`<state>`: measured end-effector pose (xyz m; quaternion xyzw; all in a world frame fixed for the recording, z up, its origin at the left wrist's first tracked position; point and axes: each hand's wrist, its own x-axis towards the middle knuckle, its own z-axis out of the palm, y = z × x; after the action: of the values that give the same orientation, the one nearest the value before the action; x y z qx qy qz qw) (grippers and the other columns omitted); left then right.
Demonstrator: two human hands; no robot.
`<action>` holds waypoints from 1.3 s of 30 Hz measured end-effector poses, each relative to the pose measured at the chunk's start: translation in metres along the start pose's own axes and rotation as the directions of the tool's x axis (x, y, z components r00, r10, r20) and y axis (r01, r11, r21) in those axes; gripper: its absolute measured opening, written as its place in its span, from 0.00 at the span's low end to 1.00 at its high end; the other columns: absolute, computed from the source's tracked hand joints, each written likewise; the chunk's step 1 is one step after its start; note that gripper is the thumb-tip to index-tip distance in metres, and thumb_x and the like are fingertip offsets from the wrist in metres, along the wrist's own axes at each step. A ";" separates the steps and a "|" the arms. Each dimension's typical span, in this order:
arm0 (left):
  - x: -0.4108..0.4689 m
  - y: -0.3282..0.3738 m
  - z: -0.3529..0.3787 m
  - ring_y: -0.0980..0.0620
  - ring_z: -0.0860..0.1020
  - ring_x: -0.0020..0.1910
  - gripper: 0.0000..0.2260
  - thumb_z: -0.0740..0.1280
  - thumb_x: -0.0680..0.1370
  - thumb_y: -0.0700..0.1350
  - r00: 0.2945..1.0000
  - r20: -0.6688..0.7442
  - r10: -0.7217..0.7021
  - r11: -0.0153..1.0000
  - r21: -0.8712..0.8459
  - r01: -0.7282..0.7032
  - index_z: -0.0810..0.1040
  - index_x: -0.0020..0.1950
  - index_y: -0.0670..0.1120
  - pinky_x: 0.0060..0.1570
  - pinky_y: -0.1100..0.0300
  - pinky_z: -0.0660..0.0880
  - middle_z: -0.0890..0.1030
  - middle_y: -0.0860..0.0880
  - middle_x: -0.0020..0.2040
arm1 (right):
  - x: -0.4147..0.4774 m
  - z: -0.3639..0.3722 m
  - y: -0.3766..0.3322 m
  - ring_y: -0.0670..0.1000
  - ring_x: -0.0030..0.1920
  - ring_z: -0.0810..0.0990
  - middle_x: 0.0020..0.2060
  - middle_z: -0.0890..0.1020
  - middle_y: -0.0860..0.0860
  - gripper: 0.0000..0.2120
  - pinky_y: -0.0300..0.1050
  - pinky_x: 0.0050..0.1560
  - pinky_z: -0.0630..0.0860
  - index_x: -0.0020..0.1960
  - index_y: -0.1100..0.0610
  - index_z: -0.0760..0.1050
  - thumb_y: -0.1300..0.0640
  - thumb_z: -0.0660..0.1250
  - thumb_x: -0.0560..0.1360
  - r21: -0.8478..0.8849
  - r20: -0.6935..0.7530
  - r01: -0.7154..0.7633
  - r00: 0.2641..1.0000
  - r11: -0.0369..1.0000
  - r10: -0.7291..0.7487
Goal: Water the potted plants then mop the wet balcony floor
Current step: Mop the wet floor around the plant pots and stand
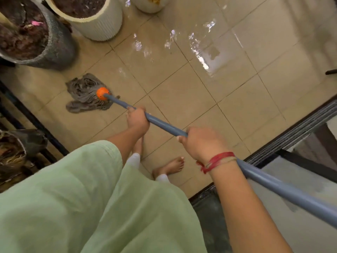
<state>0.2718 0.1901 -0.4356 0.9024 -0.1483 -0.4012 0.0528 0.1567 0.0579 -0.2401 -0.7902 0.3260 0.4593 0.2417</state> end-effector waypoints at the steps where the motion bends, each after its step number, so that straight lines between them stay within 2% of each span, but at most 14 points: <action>1: -0.002 0.016 0.007 0.31 0.71 0.60 0.08 0.64 0.78 0.42 0.999 0.014 0.044 0.998 0.035 -0.045 0.73 0.56 0.43 0.60 0.43 0.72 0.67 0.31 0.65 | -0.009 0.006 0.016 0.57 0.46 0.75 0.49 0.79 0.55 0.20 0.46 0.43 0.68 0.58 0.56 0.73 0.42 0.53 0.79 0.047 -0.015 -0.031 0.999 0.998 0.031; 4: -0.020 0.066 0.026 0.31 0.70 0.62 0.08 0.64 0.79 0.43 0.980 0.099 0.170 0.971 0.154 -0.184 0.71 0.56 0.44 0.62 0.44 0.70 0.63 0.30 0.68 | -0.041 0.026 0.057 0.57 0.50 0.76 0.52 0.79 0.56 0.21 0.45 0.43 0.67 0.59 0.56 0.73 0.42 0.52 0.80 0.206 -0.028 -0.121 0.991 0.971 0.130; 7: -0.056 0.118 0.051 0.33 0.72 0.59 0.11 0.65 0.77 0.42 0.929 0.189 0.318 0.907 0.226 -0.356 0.72 0.58 0.43 0.59 0.45 0.72 0.65 0.30 0.66 | -0.084 0.052 0.098 0.59 0.54 0.76 0.52 0.79 0.56 0.21 0.48 0.47 0.70 0.57 0.55 0.72 0.41 0.49 0.80 0.327 0.002 -0.220 0.973 0.919 0.232; 11: -0.132 0.172 0.101 0.32 0.66 0.67 0.16 0.64 0.78 0.40 0.845 0.367 0.388 0.862 0.181 -0.474 0.68 0.65 0.41 0.64 0.45 0.68 0.59 0.28 0.70 | -0.149 0.093 0.151 0.56 0.44 0.76 0.39 0.77 0.51 0.18 0.47 0.41 0.70 0.48 0.50 0.70 0.39 0.48 0.79 0.446 0.128 -0.415 0.906 0.793 0.403; 14: -0.182 0.197 0.147 0.33 0.60 0.71 0.18 0.65 0.78 0.40 0.755 0.504 0.419 0.817 0.153 -0.556 0.67 0.66 0.41 0.68 0.45 0.65 0.52 0.29 0.74 | -0.185 0.126 0.173 0.57 0.52 0.78 0.47 0.79 0.53 0.23 0.47 0.43 0.68 0.53 0.51 0.69 0.37 0.44 0.78 0.424 0.210 -0.527 0.849 0.737 0.486; 17: -0.221 0.204 0.188 0.37 0.61 0.72 0.26 0.60 0.80 0.46 0.607 0.664 0.438 0.732 0.129 -0.669 0.56 0.75 0.40 0.68 0.46 0.66 0.54 0.36 0.76 | -0.214 0.156 0.173 0.56 0.59 0.77 0.57 0.79 0.55 0.23 0.47 0.47 0.68 0.51 0.53 0.65 0.37 0.41 0.77 0.426 0.295 -0.646 0.761 0.633 0.578; 20: -0.247 0.193 0.205 0.40 0.60 0.73 0.32 0.55 0.80 0.51 0.485 0.717 0.500 0.589 0.130 -0.798 0.46 0.78 0.40 0.71 0.48 0.62 0.55 0.40 0.76 | -0.231 0.181 0.160 0.57 0.59 0.77 0.57 0.79 0.56 0.30 0.48 0.51 0.70 0.50 0.53 0.67 0.35 0.35 0.72 0.429 0.361 -0.727 0.682 0.536 0.637; 22: -0.251 0.182 0.209 0.41 0.58 0.74 0.33 0.56 0.80 0.52 0.468 0.748 0.471 0.599 0.118 -0.792 0.44 0.78 0.39 0.71 0.50 0.61 0.55 0.40 0.76 | -0.233 0.189 0.145 0.58 0.58 0.77 0.56 0.80 0.56 0.28 0.49 0.51 0.70 0.51 0.53 0.67 0.36 0.37 0.75 0.456 0.365 -0.742 0.659 0.490 0.658; 24: -0.249 0.173 0.194 0.41 0.57 0.75 0.33 0.55 0.80 0.51 0.445 0.777 0.446 0.510 0.188 -0.839 0.43 0.78 0.39 0.71 0.50 0.61 0.54 0.40 0.77 | -0.227 0.187 0.125 0.58 0.58 0.77 0.56 0.80 0.56 0.20 0.49 0.52 0.70 0.55 0.54 0.67 0.42 0.45 0.80 0.478 0.361 -0.745 0.650 0.465 0.669; 27: -0.227 0.159 0.153 0.38 0.56 0.74 0.26 0.59 0.80 0.46 0.475 0.796 0.375 0.571 0.206 -0.795 0.55 0.76 0.42 0.71 0.45 0.59 0.52 0.37 0.77 | -0.211 0.173 0.091 0.57 0.56 0.78 0.53 0.80 0.54 0.14 0.48 0.45 0.68 0.56 0.54 0.64 0.46 0.49 0.81 0.492 0.329 -0.709 0.689 0.506 0.646; 29: -0.205 0.146 0.125 0.33 0.58 0.72 0.19 0.64 0.78 0.40 0.526 0.788 0.321 0.636 0.232 -0.736 0.65 0.68 0.43 0.67 0.41 0.64 0.50 0.31 0.75 | -0.197 0.159 0.067 0.56 0.55 0.79 0.51 0.80 0.53 0.13 0.46 0.42 0.66 0.54 0.55 0.64 0.46 0.50 0.81 0.492 0.286 -0.677 0.719 0.547 0.634; 32: -0.173 0.124 0.087 0.32 0.60 0.71 0.20 0.65 0.78 0.42 0.576 0.737 0.354 0.636 0.262 -0.726 0.65 0.68 0.42 0.67 0.44 0.65 0.53 0.30 0.74 | -0.175 0.137 0.033 0.56 0.53 0.79 0.50 0.80 0.53 0.14 0.46 0.42 0.69 0.51 0.55 0.67 0.45 0.51 0.81 0.488 0.196 -0.618 0.766 0.616 0.613; 37: -0.112 0.067 0.029 0.30 0.61 0.70 0.15 0.63 0.78 0.40 0.679 0.619 0.395 0.623 0.363 -0.693 0.69 0.65 0.43 0.67 0.44 0.64 0.56 0.27 0.72 | -0.125 0.105 -0.020 0.54 0.54 0.79 0.53 0.80 0.53 0.18 0.44 0.46 0.72 0.60 0.58 0.72 0.48 0.51 0.82 0.442 0.043 -0.468 0.863 0.765 0.503; 39: -0.087 0.033 0.009 0.31 0.63 0.67 0.11 0.63 0.78 0.41 0.744 0.539 0.395 0.672 0.383 -0.634 0.69 0.59 0.48 0.64 0.41 0.67 0.57 0.29 0.71 | -0.105 0.094 -0.042 0.54 0.54 0.79 0.53 0.81 0.53 0.17 0.44 0.46 0.72 0.63 0.59 0.71 0.51 0.52 0.82 0.406 0.014 -0.416 0.893 0.814 0.450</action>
<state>0.2027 0.1855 -0.3726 0.6904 -0.5179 -0.4897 -0.1241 0.0956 0.1806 -0.1876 -0.6474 0.5933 0.3929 0.2729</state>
